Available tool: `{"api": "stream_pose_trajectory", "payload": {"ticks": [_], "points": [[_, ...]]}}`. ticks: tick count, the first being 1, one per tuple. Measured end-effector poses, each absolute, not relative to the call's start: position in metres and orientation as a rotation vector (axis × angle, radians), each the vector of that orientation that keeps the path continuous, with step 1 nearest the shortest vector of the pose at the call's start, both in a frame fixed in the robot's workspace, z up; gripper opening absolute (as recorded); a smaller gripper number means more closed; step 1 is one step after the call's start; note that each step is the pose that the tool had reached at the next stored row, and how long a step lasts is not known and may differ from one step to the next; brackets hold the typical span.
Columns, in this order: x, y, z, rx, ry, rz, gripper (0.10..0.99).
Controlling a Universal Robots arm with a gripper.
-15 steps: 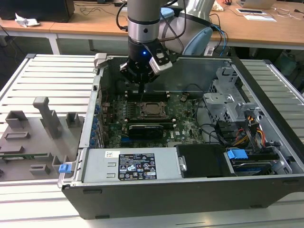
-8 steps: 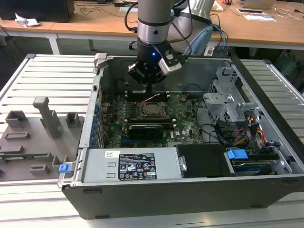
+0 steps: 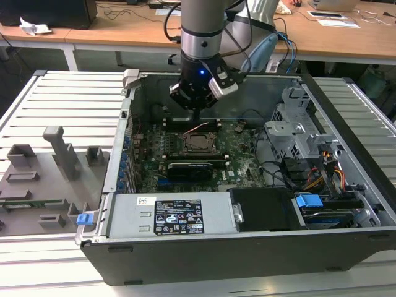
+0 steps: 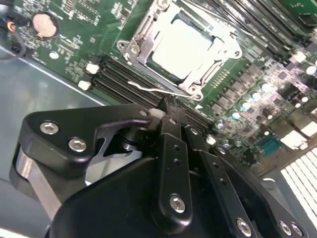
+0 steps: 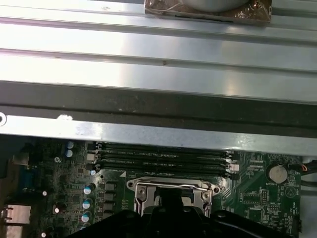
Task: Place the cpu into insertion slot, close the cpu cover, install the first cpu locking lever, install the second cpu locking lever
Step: 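Install the first cpu locking lever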
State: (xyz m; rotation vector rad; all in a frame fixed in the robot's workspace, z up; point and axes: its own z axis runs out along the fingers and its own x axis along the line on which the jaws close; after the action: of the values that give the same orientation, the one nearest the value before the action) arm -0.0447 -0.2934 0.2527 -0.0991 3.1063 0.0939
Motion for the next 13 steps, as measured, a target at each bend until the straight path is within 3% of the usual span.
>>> {"api": "stream_pose_trajectory", "payload": {"ticks": [13], "points": [[-0.044,-0.293,0.241,-0.096,3.09,0.15,0.106]]}}
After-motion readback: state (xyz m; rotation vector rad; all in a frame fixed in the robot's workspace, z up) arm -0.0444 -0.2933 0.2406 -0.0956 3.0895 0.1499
